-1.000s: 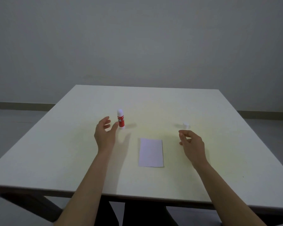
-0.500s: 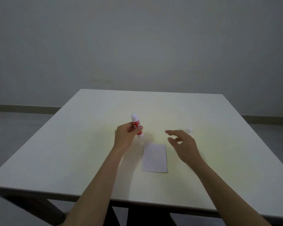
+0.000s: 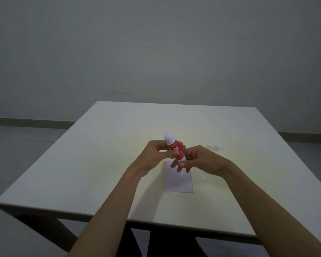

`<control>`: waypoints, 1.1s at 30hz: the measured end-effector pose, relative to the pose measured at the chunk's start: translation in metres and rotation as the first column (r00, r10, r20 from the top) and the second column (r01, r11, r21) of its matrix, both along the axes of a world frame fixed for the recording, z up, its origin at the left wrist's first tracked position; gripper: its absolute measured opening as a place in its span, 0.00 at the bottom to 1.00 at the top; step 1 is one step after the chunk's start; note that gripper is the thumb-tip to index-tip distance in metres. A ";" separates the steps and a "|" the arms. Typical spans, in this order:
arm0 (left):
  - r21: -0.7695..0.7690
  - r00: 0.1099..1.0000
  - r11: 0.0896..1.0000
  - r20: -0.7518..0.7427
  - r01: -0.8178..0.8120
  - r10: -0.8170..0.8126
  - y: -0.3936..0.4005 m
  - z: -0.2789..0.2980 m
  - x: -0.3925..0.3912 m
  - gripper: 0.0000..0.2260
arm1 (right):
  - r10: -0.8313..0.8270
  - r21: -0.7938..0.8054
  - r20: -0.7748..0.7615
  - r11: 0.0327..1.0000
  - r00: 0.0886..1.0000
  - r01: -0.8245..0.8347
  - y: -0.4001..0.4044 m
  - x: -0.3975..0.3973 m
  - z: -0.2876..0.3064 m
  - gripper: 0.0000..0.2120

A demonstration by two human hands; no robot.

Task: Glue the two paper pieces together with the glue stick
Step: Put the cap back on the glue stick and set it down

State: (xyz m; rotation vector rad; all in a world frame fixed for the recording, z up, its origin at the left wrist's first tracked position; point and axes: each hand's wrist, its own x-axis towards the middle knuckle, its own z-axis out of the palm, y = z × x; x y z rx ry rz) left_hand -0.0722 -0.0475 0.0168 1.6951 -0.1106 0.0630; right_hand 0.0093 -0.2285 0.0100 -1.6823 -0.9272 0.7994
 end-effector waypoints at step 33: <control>0.144 0.717 0.702 0.171 -0.697 0.676 -0.036 0.007 0.001 0.20 | -0.725 0.165 0.317 0.677 0.612 0.717 0.040 -0.071 -0.023 0.10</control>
